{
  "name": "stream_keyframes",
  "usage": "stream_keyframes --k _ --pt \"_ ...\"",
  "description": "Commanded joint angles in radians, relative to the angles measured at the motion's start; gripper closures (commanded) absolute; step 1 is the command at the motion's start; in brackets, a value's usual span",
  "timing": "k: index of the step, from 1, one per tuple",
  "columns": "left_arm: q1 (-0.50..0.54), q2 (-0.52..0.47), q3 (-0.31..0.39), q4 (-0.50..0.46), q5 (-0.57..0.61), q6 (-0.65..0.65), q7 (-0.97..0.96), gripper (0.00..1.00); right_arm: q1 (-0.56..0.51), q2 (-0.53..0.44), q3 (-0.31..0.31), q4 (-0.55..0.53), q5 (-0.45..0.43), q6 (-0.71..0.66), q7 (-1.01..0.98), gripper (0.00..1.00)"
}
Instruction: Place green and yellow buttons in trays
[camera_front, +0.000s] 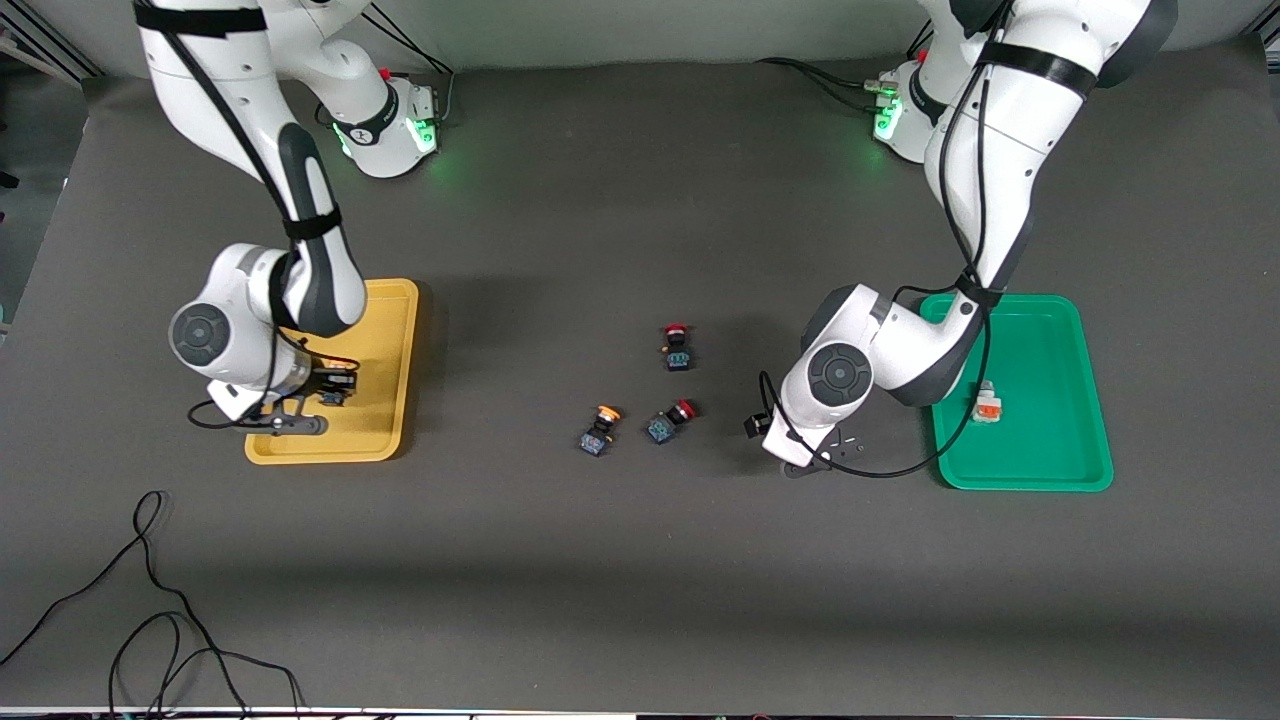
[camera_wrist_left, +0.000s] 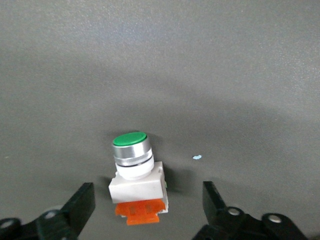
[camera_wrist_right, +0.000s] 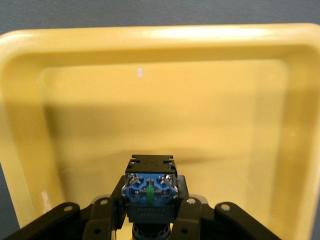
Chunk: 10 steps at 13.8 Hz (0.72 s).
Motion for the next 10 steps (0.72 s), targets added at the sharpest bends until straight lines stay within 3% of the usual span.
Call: stream_keyframes --k 1,2,4,5,6,8,10 --pt "-0.013 -0.001 0.011 0.010 0.020 0.003 -0.030 0.48 0.003 0.041 -0.009 0.012 0.125 0.023 -0.124 1.00" --pt "-0.012 -0.004 0.011 0.012 0.019 -0.003 -0.030 0.57 0.003 0.053 -0.009 0.015 0.165 0.023 -0.162 1.00" --pt "-0.010 -0.009 0.011 0.015 0.019 -0.010 -0.030 0.66 0.000 0.056 -0.009 0.017 0.191 0.014 -0.192 1.00" --pt "-0.008 -0.012 0.011 0.019 0.019 -0.014 -0.029 0.70 0.000 0.055 -0.009 0.018 0.193 0.011 -0.192 0.71" --pt "-0.007 -0.027 0.011 0.023 0.019 -0.017 -0.026 0.71 0.002 0.048 -0.009 0.018 0.193 0.009 -0.192 0.01" --pt "-0.007 -0.081 0.011 0.026 0.016 -0.041 -0.029 0.71 0.009 0.035 -0.012 0.024 0.193 -0.009 -0.187 0.00" --pt "-0.005 -0.153 0.008 0.062 0.008 -0.156 -0.015 0.72 0.012 -0.013 -0.019 0.033 0.191 -0.067 -0.181 0.00"
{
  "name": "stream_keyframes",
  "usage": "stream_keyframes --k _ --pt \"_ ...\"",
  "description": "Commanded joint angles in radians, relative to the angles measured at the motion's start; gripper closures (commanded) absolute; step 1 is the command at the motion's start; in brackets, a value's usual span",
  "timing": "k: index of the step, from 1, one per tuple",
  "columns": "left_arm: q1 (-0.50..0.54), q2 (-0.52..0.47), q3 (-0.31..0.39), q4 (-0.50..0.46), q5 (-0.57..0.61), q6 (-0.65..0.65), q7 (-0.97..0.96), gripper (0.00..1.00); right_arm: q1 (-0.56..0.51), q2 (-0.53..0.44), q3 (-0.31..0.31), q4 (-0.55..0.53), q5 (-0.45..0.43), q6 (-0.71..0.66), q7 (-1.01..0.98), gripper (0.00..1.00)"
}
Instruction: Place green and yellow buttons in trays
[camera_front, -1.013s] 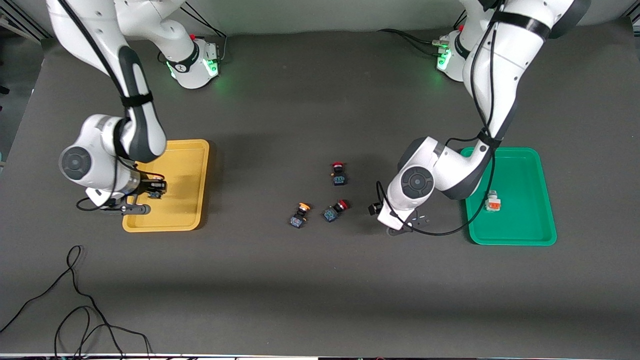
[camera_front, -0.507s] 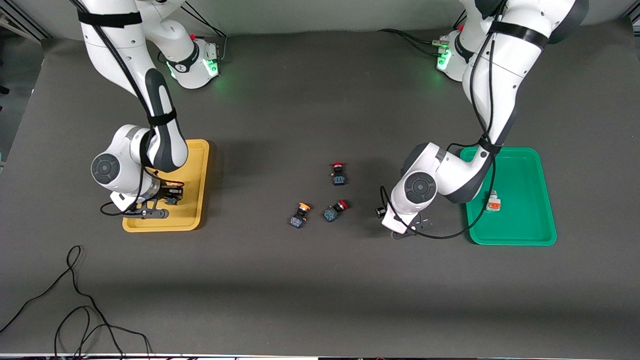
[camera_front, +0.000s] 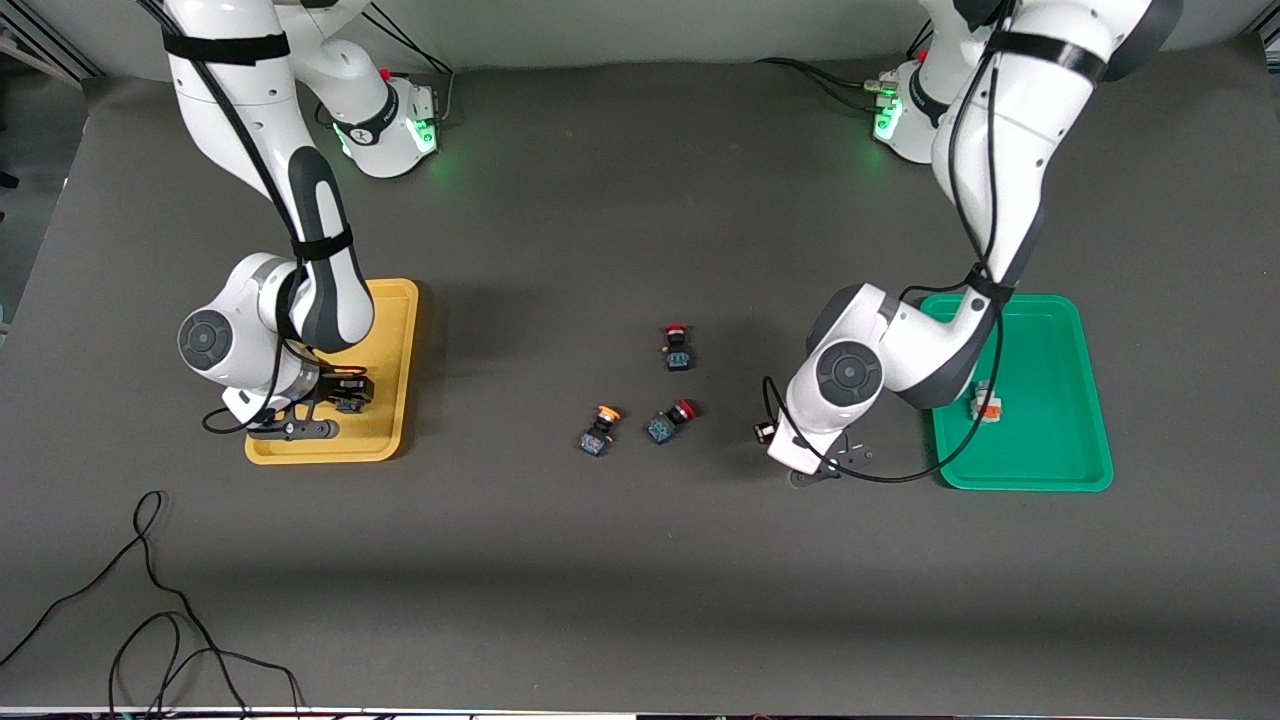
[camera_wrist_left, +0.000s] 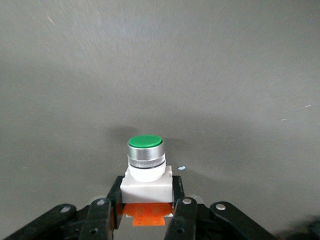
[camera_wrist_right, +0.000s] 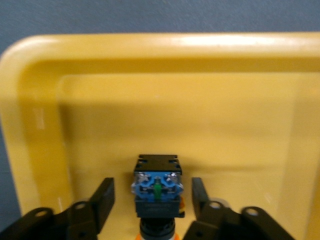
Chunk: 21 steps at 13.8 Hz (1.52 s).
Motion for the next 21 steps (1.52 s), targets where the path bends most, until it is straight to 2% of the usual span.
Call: stream_keyframes --k 1,3,5,8,12,14,17,19,21 --pt "-0.006 -0.134 0.002 0.035 0.005 -0.182 0.003 0.73 0.010 -0.096 -0.026 0.011 0.015 -0.099 -0.029 0.01" --pt "-0.006 -0.196 0.003 0.079 -0.050 -0.300 0.084 0.74 0.016 -0.183 -0.085 0.022 -0.015 -0.202 -0.028 0.01" --pt "0.060 -0.259 0.002 0.078 -0.098 -0.383 0.203 0.74 0.024 -0.250 -0.124 0.072 -0.121 -0.305 0.019 0.03" --pt "0.172 -0.312 0.003 0.066 -0.133 -0.509 0.452 0.74 0.022 -0.268 -0.127 0.253 -0.230 -0.527 0.144 0.07" --pt "0.388 -0.392 0.006 -0.037 -0.134 -0.515 0.797 0.74 0.015 -0.261 -0.129 0.532 -0.253 -0.780 0.254 0.07" --pt "0.486 -0.395 0.008 -0.064 -0.117 -0.494 0.939 0.74 0.012 -0.267 -0.133 0.635 -0.281 -0.886 0.280 0.07" --pt "0.581 -0.402 0.008 -0.182 -0.066 -0.330 1.023 0.74 0.012 -0.268 -0.162 0.776 -0.357 -1.026 0.285 0.07" --pt "0.598 -0.405 0.009 -0.314 -0.013 -0.149 1.023 0.74 0.016 -0.271 -0.181 0.784 -0.378 -1.029 0.287 0.06" --pt "0.646 -0.400 0.009 -0.486 0.004 0.103 1.023 0.74 0.015 -0.282 -0.199 0.784 -0.378 -1.032 0.288 0.03"
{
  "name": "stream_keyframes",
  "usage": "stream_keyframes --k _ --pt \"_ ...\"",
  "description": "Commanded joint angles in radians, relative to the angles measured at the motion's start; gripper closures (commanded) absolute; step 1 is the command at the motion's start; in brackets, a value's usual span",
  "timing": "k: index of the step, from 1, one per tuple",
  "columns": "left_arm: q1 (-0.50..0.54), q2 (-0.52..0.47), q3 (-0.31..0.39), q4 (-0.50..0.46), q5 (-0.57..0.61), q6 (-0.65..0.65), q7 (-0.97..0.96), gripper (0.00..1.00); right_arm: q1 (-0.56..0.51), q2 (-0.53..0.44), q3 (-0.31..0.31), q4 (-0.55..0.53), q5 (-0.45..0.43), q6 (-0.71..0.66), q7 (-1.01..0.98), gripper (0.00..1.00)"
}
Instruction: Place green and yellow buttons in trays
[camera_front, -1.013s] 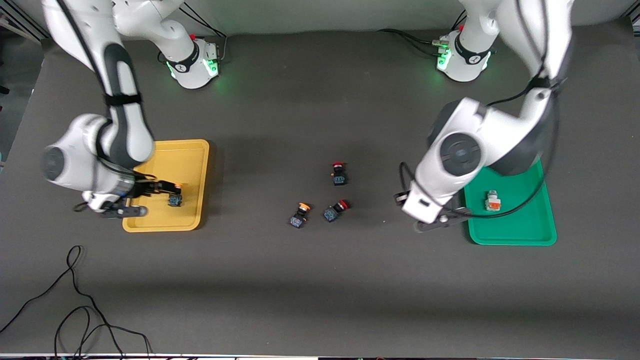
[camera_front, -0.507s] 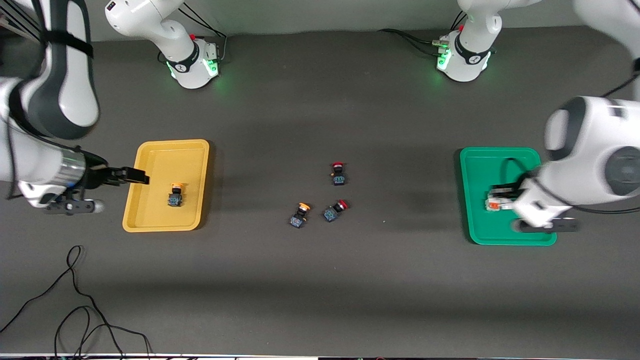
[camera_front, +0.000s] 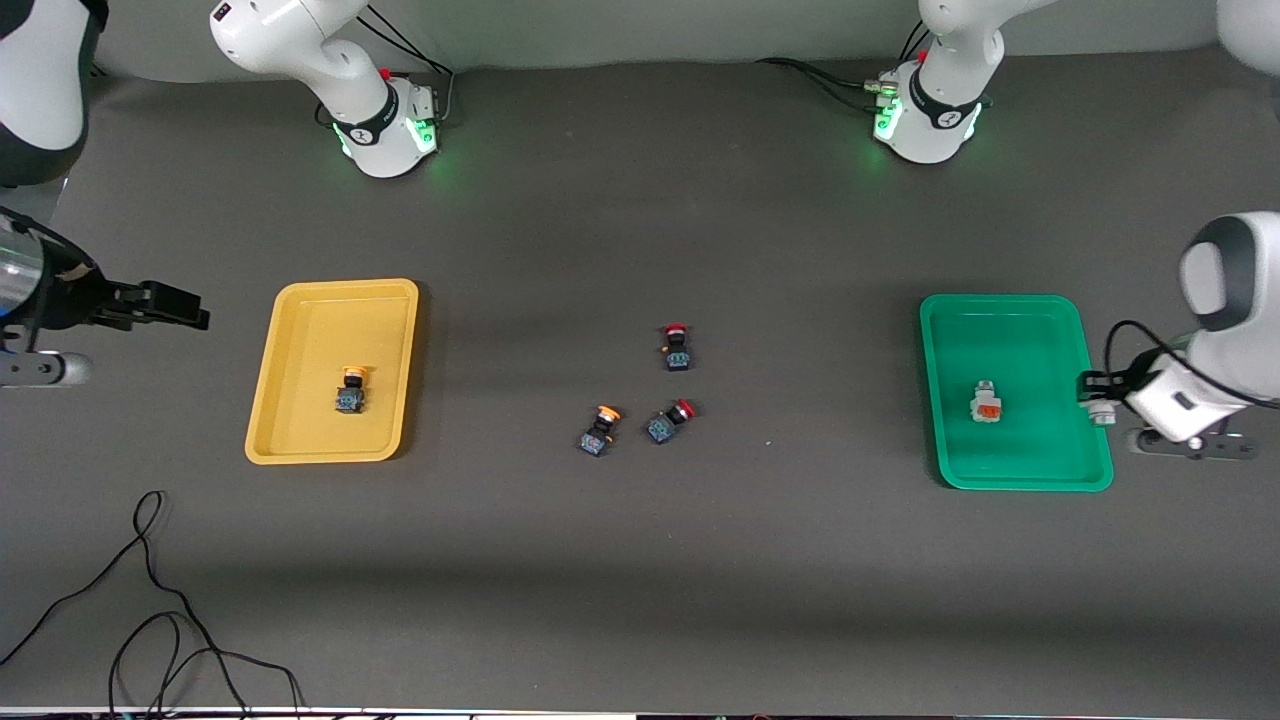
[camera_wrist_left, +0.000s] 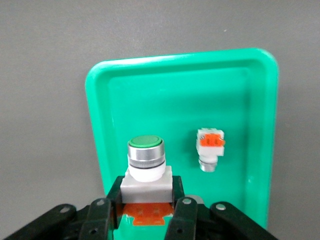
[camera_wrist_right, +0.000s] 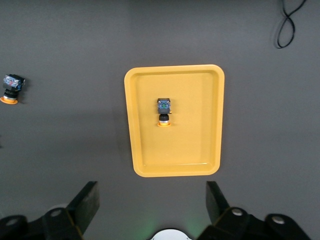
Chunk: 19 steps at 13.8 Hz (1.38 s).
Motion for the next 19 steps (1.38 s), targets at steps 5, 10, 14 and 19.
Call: stream_keyframes --k 5,10,14,19 --pt "0.092 0.051 -0.001 -0.336 0.024 0.515 0.029 0.74 -0.355 -0.055 0.331 0.015 -0.018 -0.020 0.018 0.01" --pt "0.092 0.057 -0.001 -0.324 0.023 0.506 0.026 0.66 -0.735 -0.115 0.804 -0.019 -0.127 -0.023 0.054 0.00" --pt "0.091 0.048 -0.002 -0.261 0.024 0.378 0.046 0.00 -0.896 -0.208 0.942 -0.147 -0.130 0.066 0.065 0.00" --pt "0.083 0.016 -0.012 -0.006 0.023 -0.037 0.053 0.00 -0.951 -0.259 1.102 -0.280 -0.123 0.215 0.189 0.00"
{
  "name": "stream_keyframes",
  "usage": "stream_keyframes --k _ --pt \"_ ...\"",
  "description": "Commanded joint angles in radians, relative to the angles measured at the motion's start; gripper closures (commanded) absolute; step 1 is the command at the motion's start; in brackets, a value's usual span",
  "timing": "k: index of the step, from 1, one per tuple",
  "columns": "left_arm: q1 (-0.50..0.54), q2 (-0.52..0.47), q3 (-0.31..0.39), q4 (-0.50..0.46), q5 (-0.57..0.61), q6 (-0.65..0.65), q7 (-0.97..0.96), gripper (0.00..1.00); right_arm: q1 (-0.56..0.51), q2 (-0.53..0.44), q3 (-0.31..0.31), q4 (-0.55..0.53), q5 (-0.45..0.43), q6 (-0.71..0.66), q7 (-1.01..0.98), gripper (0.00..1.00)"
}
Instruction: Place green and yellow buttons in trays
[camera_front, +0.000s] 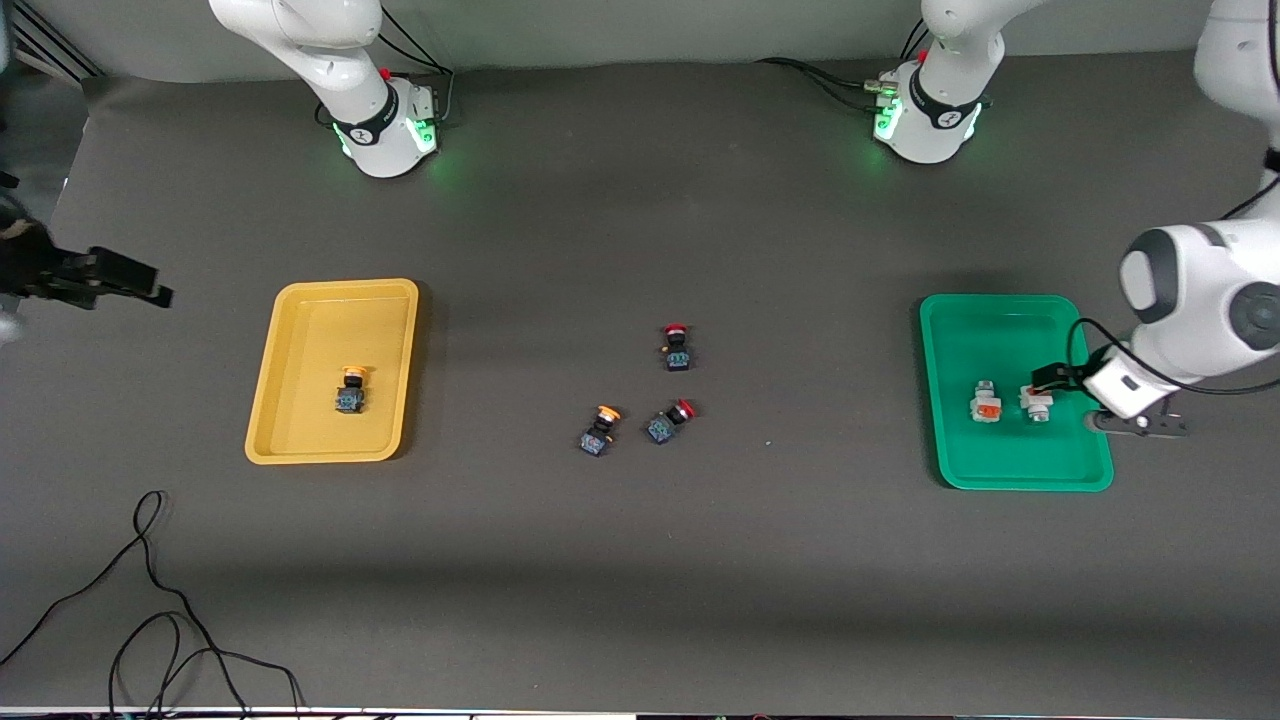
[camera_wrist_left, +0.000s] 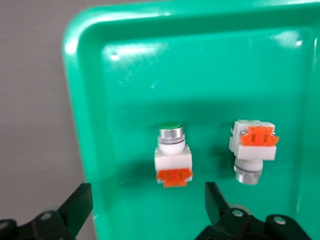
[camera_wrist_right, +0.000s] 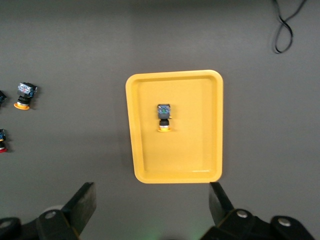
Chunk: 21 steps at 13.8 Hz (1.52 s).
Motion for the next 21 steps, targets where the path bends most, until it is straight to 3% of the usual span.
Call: stream_keyframes --k 1,4,6,9,12,19,21 --pt "-0.007 -0.024 -0.012 0.181 0.008 -0.277 0.015 0.00 0.026 0.019 0.074 -0.049 -0.013 0.081 0.194 0.00" --pt "-0.004 -0.024 -0.035 0.350 -0.003 -0.503 0.045 0.00 0.034 0.132 0.177 -0.009 -0.015 0.165 0.311 0.00" --pt "-0.004 -0.032 -0.037 0.411 -0.007 -0.589 0.055 0.00 0.118 0.212 0.178 0.014 -0.022 0.227 0.454 0.00" --pt "-0.006 -0.064 -0.037 0.409 -0.038 -0.611 0.055 0.00 0.215 0.411 0.177 0.194 -0.067 0.233 0.665 0.00" --pt "-0.013 -0.136 -0.043 0.411 -0.082 -0.666 0.054 0.00 0.310 0.551 0.174 0.280 -0.194 0.268 0.827 0.00" --pt "-0.119 -0.323 -0.043 0.409 -0.170 -0.789 -0.001 0.00 0.425 0.702 0.174 0.299 -0.197 0.428 1.063 0.00" --pt "-0.249 -0.354 0.015 0.415 -0.171 -0.810 -0.076 0.00 0.469 0.740 0.171 0.301 -0.197 0.471 1.079 0.00"
